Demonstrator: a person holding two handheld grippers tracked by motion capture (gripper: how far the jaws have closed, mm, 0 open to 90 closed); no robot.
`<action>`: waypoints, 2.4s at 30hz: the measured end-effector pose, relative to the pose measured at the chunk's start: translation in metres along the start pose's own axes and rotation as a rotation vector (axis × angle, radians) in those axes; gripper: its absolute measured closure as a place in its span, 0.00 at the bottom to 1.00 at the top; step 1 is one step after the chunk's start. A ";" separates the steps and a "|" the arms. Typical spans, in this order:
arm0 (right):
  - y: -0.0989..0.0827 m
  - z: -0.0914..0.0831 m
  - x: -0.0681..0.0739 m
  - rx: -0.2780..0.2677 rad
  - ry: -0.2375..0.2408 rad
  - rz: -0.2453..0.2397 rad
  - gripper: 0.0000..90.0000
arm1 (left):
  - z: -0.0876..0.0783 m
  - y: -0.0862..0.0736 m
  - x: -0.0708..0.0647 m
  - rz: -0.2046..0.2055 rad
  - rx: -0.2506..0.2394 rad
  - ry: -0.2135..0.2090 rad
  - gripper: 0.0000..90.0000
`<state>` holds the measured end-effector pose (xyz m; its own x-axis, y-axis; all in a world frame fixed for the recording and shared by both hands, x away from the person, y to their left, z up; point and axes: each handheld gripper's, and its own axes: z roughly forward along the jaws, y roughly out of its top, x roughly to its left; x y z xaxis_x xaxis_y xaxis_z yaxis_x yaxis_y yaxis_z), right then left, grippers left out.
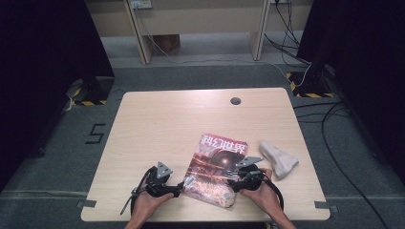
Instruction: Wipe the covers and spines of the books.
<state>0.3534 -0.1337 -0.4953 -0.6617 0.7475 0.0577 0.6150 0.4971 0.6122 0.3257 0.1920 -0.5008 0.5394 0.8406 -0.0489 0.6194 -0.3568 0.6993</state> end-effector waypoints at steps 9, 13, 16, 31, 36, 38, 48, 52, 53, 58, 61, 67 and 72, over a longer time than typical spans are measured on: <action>0.019 0.000 -0.039 -0.065 -0.062 0.022 0.45 | -0.005 -0.012 -0.025 0.007 0.005 -0.083 0.22; 0.034 0.008 -0.053 -0.088 -0.078 0.033 0.44 | -0.006 -0.018 -0.040 0.025 0.011 -0.128 0.22; 0.045 0.016 -0.057 -0.084 -0.084 0.025 0.44 | -0.007 -0.020 -0.047 0.017 0.009 -0.156 0.24; 0.083 0.063 -0.077 -0.059 -0.068 0.012 0.41 | -0.008 -0.024 -0.057 -0.009 0.012 -0.197 0.25; 0.081 0.063 -0.080 -0.056 -0.058 0.024 0.41 | -0.006 -0.023 -0.052 -0.007 0.012 -0.180 0.27; 0.079 0.060 -0.081 -0.049 -0.053 0.024 0.40 | -0.005 -0.021 -0.050 -0.005 0.015 -0.165 0.27; 0.045 0.032 -0.073 -0.024 -0.044 0.025 0.39 | 0.008 -0.005 -0.016 -0.045 0.019 -0.087 0.26; 0.032 0.023 -0.067 -0.021 -0.032 0.024 0.39 | 0.015 0.003 -0.007 -0.053 0.022 -0.064 0.26; 0.029 0.021 -0.065 -0.022 -0.028 0.028 0.39 | 0.017 0.005 -0.004 -0.051 0.025 -0.060 0.26; 0.017 0.011 -0.053 -0.014 -0.043 0.026 0.38 | 0.027 0.017 0.004 -0.044 0.037 -0.048 0.25; 0.010 0.006 -0.048 -0.015 -0.060 0.021 0.37 | 0.031 0.022 0.006 -0.024 0.044 -0.050 0.24; -0.004 -0.003 -0.038 -0.010 -0.044 0.039 0.36 | 0.036 0.030 0.013 0.011 0.042 0.005 0.22; -0.016 -0.011 -0.028 -0.009 -0.011 0.023 0.36 | 0.042 0.039 0.019 0.022 0.038 0.062 0.22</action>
<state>0.3568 -0.1672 -0.4981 -0.6426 0.7636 0.0628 0.6260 0.4760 0.6177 0.3843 0.1774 -0.5041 0.5175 0.8556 0.0115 0.6298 -0.3899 0.6718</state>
